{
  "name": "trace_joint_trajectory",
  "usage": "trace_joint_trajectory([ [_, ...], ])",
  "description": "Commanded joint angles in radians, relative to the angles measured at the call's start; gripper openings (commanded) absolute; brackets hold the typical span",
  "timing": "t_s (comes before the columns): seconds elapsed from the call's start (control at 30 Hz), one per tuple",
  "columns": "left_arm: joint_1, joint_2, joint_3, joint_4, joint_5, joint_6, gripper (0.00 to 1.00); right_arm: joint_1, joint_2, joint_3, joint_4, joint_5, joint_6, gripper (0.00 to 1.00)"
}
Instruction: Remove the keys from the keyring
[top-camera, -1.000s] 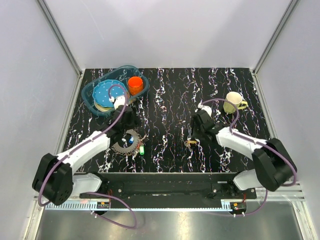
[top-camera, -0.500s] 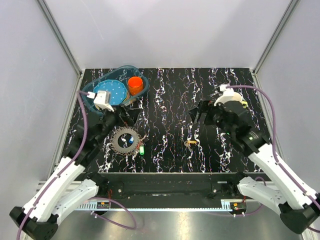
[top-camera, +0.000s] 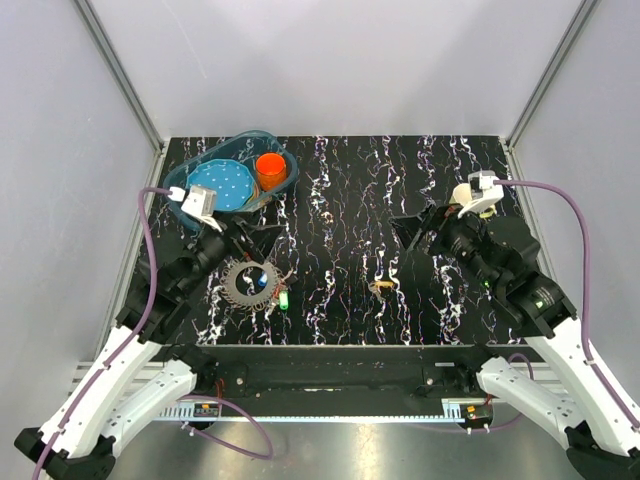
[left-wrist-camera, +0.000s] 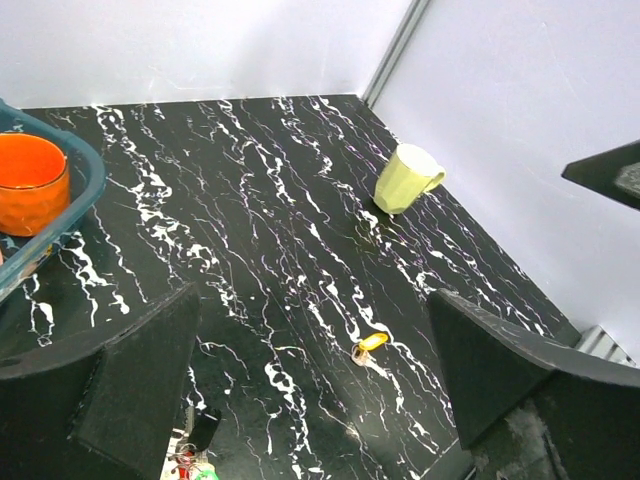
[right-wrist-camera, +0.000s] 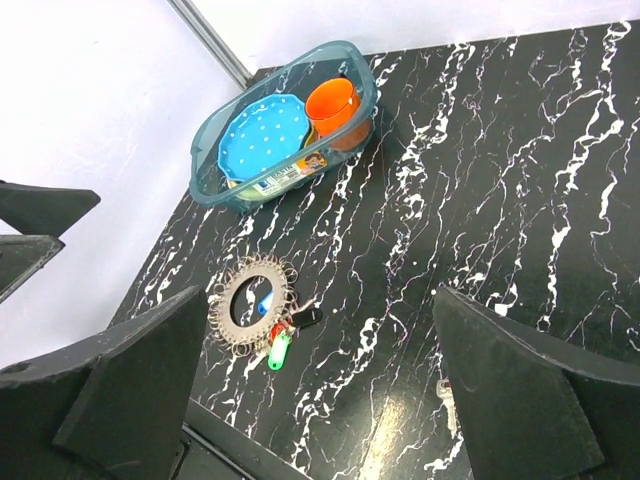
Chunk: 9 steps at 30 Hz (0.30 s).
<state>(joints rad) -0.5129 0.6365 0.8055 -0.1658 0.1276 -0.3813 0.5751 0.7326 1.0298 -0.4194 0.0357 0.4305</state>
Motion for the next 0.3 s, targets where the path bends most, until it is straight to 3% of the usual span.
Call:
trace_joint_trajectory([
  [0.0, 0.004, -0.012, 0.009, 0.044, 0.078, 0.01, 0.99, -0.001, 0.001, 0.019, 0.011, 0.001, 0.039, 1.0],
  [0.27, 0.004, -0.032, -0.019, 0.074, 0.105, -0.013, 0.99, -0.001, 0.018, 0.027, 0.005, 0.023, 0.047, 1.0],
])
